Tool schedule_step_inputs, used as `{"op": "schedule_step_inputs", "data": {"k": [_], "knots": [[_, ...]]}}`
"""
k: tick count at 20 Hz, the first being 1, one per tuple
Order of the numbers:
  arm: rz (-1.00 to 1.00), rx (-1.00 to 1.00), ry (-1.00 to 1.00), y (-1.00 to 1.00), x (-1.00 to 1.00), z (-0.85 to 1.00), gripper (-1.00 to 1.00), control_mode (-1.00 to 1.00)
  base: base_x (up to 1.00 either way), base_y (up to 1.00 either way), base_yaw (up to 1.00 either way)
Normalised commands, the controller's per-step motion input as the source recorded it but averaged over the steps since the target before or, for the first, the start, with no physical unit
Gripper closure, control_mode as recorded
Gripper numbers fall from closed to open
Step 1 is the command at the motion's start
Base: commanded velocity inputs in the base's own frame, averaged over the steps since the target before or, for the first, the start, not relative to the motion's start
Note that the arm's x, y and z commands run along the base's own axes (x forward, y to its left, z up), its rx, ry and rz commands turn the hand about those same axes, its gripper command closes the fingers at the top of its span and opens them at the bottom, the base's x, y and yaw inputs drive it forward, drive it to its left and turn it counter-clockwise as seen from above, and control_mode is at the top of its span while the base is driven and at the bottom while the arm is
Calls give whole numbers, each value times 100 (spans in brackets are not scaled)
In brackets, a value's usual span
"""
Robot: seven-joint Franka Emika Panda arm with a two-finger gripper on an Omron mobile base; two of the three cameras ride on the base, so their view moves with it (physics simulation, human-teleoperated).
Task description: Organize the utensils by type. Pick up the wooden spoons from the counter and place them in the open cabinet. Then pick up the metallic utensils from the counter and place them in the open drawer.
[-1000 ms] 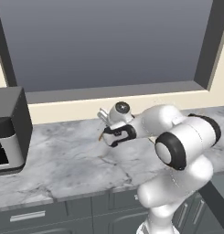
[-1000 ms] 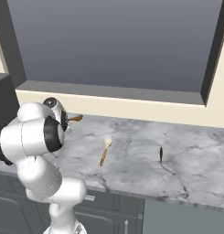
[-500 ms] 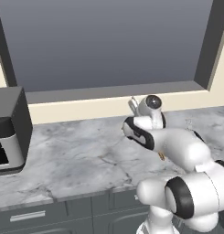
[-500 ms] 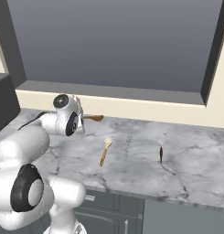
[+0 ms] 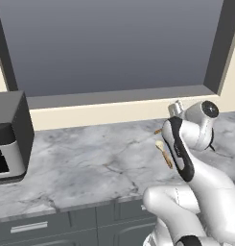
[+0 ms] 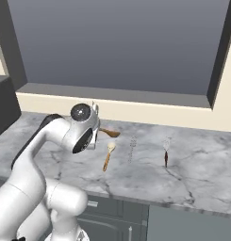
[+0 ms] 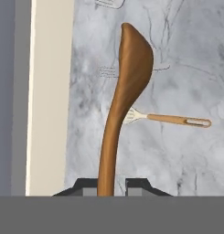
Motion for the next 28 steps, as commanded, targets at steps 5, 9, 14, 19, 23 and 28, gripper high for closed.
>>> {"op": "schedule_step_inputs", "data": {"k": [5,9,14,19,23,28], "knots": [[0,-2,11,-2,-38,-4,100,-100,0,0,0],[0,-19,6,28,-4,-11,100,-100,0,0,0],[11,-18,4,16,0,-30,100,-100,0,0,0],[11,-11,1,4,-1,-34,100,-100,0,0,0],[6,-2,0,0,-1,-8,100,100,-9,0,18],[0,0,0,0,0,0,100,100,-30,0,28]]}}
